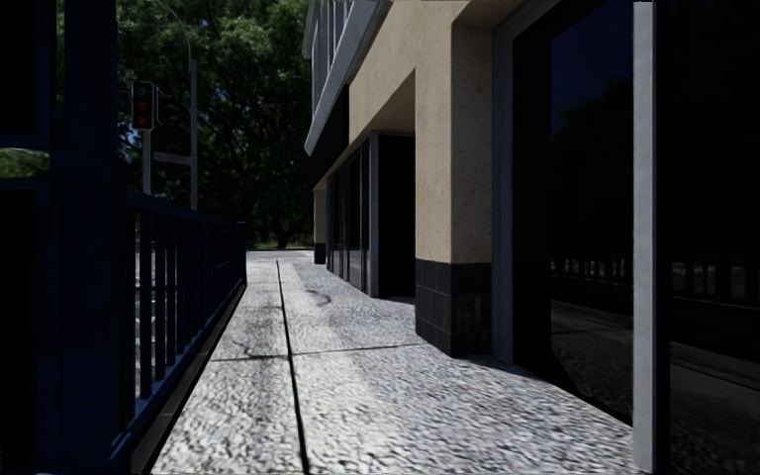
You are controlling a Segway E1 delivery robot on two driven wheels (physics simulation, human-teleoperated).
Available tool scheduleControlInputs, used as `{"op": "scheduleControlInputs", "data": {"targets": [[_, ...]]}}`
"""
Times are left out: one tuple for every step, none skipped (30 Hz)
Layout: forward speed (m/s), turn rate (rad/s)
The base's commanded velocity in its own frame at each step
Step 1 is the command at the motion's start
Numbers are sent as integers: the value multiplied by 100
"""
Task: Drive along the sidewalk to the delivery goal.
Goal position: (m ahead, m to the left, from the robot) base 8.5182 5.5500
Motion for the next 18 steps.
{"op": "scheduleControlInputs", "data": {"targets": [[148, 0], [148, 0], [148, 2], [148, 7], [148, 7], [148, 17], [148, 27], [148, 36], [148, 36], [148, 39], [148, 42], [148, 43], [148, 43], [148, 43], [148, 43], [148, 43], [148, 43], [148, 43]]}}
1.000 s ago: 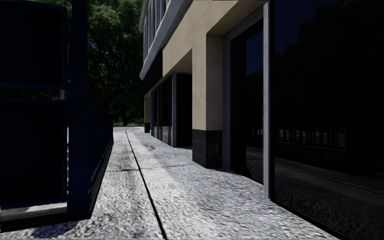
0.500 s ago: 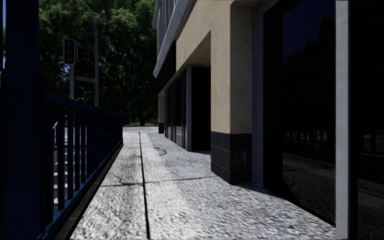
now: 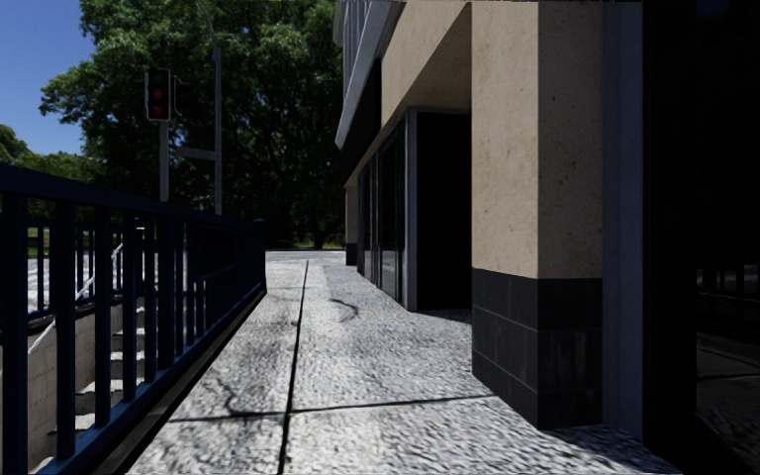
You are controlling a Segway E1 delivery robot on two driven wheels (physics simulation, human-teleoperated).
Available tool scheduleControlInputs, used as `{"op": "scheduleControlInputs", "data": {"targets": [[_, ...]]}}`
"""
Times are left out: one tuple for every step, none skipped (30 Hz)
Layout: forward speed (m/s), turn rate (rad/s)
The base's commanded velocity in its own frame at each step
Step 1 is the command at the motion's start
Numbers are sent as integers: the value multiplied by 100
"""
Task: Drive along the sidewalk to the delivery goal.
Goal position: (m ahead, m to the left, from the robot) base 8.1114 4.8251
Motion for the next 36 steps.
{"op": "scheduleControlInputs", "data": {"targets": [[148, 43], [148, 43], [148, 43], [148, 43], [148, 43], [148, 27], [148, 4], [148, 0], [148, 0], [148, 0], [148, 0], [148, 0], [148, 0], [148, 0], [148, 5], [147, 17], [147, 23], [147, 23], [147, 25], [147, 25], [147, 25], [147, 25], [147, 26], [147, 27], [147, 27], [147, 28], [147, 28], [147, 28], [147, 28], [147, 28], [147, 28], [147, 15], [147, 0], [147, 0], [147, 0], [147, 0]]}}
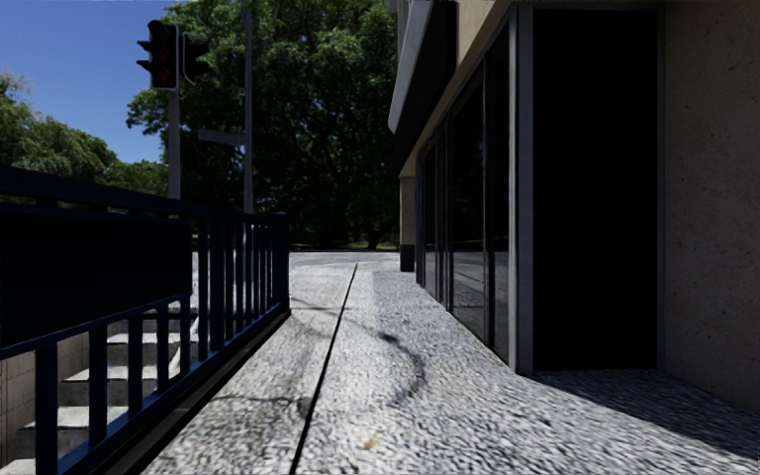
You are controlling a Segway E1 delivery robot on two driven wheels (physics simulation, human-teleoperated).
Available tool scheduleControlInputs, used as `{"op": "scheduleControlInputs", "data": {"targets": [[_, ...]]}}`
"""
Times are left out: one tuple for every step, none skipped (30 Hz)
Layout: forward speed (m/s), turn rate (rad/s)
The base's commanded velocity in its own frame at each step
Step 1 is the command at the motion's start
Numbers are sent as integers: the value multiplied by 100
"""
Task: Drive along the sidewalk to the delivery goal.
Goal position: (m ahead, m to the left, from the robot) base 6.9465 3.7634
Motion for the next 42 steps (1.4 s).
{"op": "scheduleControlInputs", "data": {"targets": [[147, 0], [147, 0], [147, 0], [147, 0], [147, 0], [147, 0], [147, 0], [147, 0], [147, 8], [146, 28], [146, 28], [146, 36], [146, 34], [146, 17], [146, 17], [146, 1], [146, 0], [146, 0], [146, 0], [146, 0], [146, 0], [146, 0], [146, 0], [146, 0], [146, 0], [146, 0], [146, 0], [146, 0], [146, 0], [146, 0], [146, 0], [146, 14], [146, 14], [146, 18], [146, 19], [146, 19], [146, 19], [146, 4], [146, 0], [146, 0], [146, 0], [146, 0]]}}
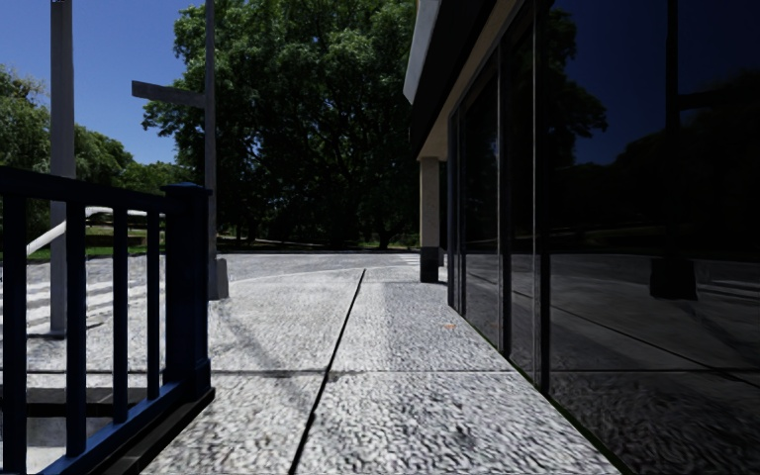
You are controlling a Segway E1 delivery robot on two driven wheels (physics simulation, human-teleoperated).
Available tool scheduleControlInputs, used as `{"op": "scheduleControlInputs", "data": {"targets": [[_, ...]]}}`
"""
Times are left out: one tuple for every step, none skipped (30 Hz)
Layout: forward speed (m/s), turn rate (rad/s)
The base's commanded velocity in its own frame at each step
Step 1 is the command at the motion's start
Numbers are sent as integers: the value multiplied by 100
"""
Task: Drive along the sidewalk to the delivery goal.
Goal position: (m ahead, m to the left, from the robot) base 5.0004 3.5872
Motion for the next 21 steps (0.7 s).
{"op": "scheduleControlInputs", "data": {"targets": [[146, 0], [146, 0], [146, 0], [146, 0], [146, 0], [146, 0], [146, 0], [146, 0], [146, 0], [146, 0], [146, 0], [146, 0], [146, 0], [146, 0], [146, 0], [146, 0], [146, 5], [146, 13], [146, 13], [146, 21], [145, 24]]}}
